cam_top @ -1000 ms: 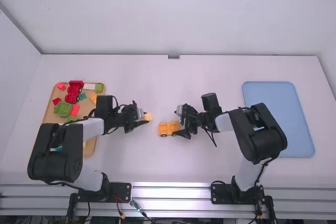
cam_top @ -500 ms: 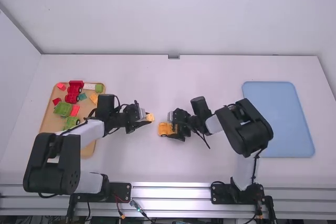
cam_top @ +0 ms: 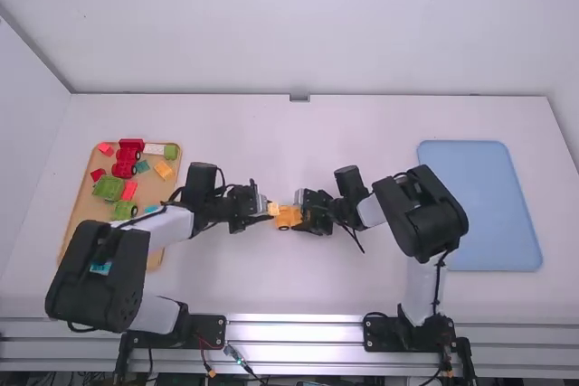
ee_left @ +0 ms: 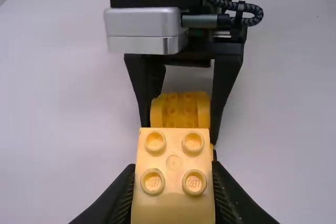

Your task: Assemble lego blocks to make yellow taxi

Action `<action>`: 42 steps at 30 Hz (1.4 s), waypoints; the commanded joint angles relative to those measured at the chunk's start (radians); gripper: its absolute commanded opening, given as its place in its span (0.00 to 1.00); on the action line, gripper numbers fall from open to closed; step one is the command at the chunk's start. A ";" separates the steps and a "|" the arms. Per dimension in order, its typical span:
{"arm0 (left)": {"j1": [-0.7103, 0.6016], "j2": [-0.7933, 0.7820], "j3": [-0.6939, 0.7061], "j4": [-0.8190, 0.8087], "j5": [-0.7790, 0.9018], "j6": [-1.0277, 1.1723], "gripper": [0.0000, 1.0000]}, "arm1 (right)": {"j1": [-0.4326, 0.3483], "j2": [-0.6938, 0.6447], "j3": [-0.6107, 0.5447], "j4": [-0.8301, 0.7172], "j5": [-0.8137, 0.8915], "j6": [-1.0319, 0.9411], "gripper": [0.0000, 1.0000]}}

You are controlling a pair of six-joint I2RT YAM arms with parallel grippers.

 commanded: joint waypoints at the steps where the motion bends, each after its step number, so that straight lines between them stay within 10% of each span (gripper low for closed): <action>1: -0.008 0.070 0.011 0.055 0.005 -0.065 0.22 | 0.002 0.014 0.012 -0.001 -0.010 0.005 0.47; 42: -0.120 0.309 0.205 -0.074 -0.048 0.018 0.29 | -0.030 0.014 0.012 0.000 -0.010 0.050 0.50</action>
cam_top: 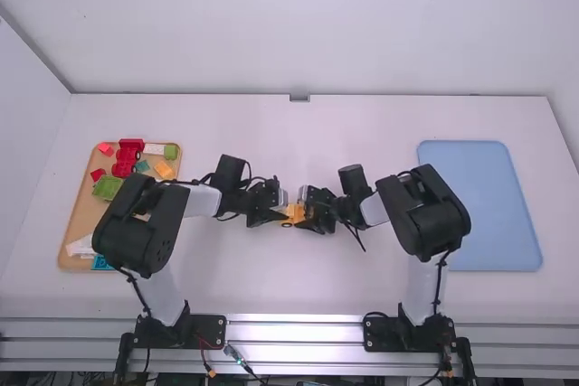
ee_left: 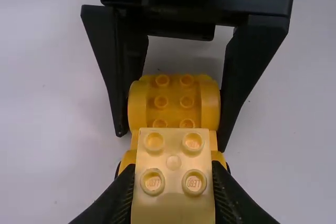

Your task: Assemble lego blocks to make yellow taxi

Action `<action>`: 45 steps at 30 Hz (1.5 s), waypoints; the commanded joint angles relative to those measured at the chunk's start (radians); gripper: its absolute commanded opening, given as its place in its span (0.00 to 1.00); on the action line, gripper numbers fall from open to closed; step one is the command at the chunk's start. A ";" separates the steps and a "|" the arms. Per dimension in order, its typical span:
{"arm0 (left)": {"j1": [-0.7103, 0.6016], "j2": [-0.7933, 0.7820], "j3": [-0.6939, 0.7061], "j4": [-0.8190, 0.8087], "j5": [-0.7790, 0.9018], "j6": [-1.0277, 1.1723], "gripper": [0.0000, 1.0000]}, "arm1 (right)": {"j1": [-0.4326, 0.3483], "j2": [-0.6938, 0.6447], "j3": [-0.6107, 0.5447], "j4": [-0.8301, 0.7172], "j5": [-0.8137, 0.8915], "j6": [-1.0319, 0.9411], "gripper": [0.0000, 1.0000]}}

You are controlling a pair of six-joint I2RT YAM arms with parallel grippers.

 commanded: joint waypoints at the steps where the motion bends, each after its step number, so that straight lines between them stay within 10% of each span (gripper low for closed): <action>1: -0.017 0.006 0.001 -0.015 0.007 0.024 0.29 | 0.002 0.014 0.012 -0.001 -0.013 0.013 0.50; 17: -0.022 0.006 0.002 -0.025 0.006 0.023 0.58 | 0.004 0.014 0.012 -0.002 -0.013 0.014 0.50; 35: -0.002 -0.046 0.002 0.001 0.003 -0.028 0.60 | 0.000 0.014 0.012 -0.005 -0.012 0.014 0.51; 39: -0.002 -0.135 0.002 -0.010 -0.057 -0.118 0.70 | 0.000 0.014 0.012 -0.005 -0.009 0.013 0.52; 42: -0.002 -0.206 0.002 -0.054 -0.163 -0.180 0.99 | 0.000 0.014 0.012 -0.005 -0.009 0.013 0.53; 45: 0.000 -0.257 0.002 -0.109 -0.228 -0.241 0.99 | 0.000 0.014 0.012 -0.005 -0.009 0.013 0.55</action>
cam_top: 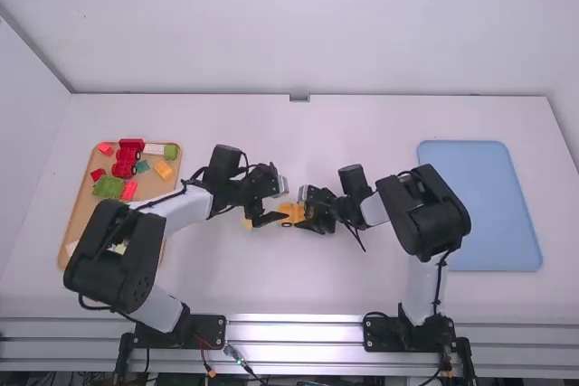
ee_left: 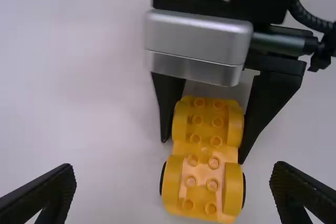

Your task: Assemble lego blocks to make yellow taxi

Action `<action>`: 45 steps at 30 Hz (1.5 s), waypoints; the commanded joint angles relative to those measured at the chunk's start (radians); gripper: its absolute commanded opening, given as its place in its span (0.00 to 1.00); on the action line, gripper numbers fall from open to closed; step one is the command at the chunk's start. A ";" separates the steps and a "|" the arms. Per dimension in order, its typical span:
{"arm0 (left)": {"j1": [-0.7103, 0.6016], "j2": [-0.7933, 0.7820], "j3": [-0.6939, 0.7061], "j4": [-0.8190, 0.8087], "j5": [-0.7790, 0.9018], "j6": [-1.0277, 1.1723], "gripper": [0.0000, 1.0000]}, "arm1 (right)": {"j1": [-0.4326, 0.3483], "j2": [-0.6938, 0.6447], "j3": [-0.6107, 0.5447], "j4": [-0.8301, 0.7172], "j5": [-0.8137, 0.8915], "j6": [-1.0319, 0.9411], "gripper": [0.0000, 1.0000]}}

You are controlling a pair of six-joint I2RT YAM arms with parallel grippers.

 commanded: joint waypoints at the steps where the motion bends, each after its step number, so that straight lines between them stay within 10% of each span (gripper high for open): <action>1: 0.010 -0.052 -0.001 -0.050 -0.101 -0.101 0.99 | 0.000 0.014 0.012 -0.004 -0.009 0.007 0.55; 16: 0.007 -0.127 -0.101 -0.076 -0.390 -0.428 0.99 | 0.000 0.014 0.013 -0.003 -0.009 0.025 0.85; 34: 0.042 -0.146 -0.505 0.557 -0.384 -0.502 0.99 | 0.000 0.014 0.013 0.001 -0.009 0.026 0.89; 45: 0.133 -0.067 -0.506 0.593 -0.224 -0.419 0.85 | 0.000 0.014 0.013 0.003 -0.010 0.027 0.89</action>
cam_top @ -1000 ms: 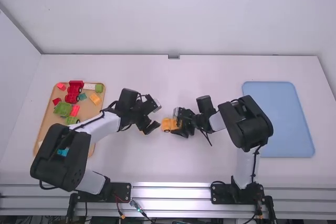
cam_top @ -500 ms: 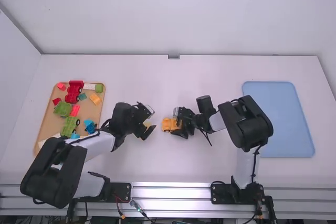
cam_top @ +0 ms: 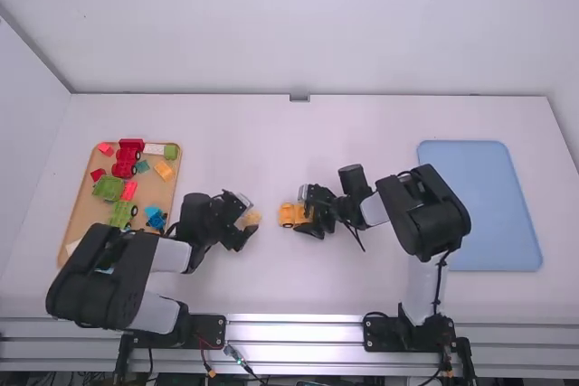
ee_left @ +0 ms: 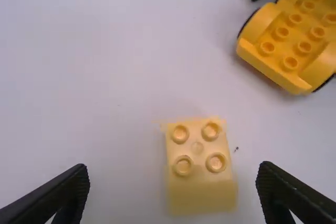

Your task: Assemble lego blocks to make yellow taxi

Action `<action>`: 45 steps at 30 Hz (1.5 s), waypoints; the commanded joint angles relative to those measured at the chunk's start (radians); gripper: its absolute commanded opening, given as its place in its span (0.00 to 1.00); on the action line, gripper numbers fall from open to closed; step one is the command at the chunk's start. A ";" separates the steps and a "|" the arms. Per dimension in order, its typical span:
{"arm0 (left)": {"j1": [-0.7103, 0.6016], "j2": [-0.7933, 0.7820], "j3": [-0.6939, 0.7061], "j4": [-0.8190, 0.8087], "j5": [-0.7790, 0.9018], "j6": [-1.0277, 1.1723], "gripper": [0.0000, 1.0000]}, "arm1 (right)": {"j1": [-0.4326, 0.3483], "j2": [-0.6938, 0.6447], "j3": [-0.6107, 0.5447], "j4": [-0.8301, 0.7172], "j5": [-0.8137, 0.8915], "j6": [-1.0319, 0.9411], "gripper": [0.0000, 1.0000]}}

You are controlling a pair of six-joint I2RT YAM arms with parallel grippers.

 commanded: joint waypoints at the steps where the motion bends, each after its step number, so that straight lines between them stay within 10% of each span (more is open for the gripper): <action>1: 0.004 0.044 0.027 -0.002 0.080 0.039 0.84 | 0.000 0.014 0.013 -0.001 -0.006 0.009 0.89; 18: -0.008 0.174 0.081 0.026 0.143 0.111 0.36 | 0.000 0.014 0.013 -0.003 -0.006 0.009 0.90; 34: -0.002 0.163 0.132 -0.008 0.172 0.153 0.30 | 0.000 0.014 0.013 -0.003 -0.006 0.009 0.90; 45: -0.009 0.135 0.318 -0.253 0.511 0.368 0.27 | 0.002 0.014 0.013 -0.004 -0.006 0.008 0.90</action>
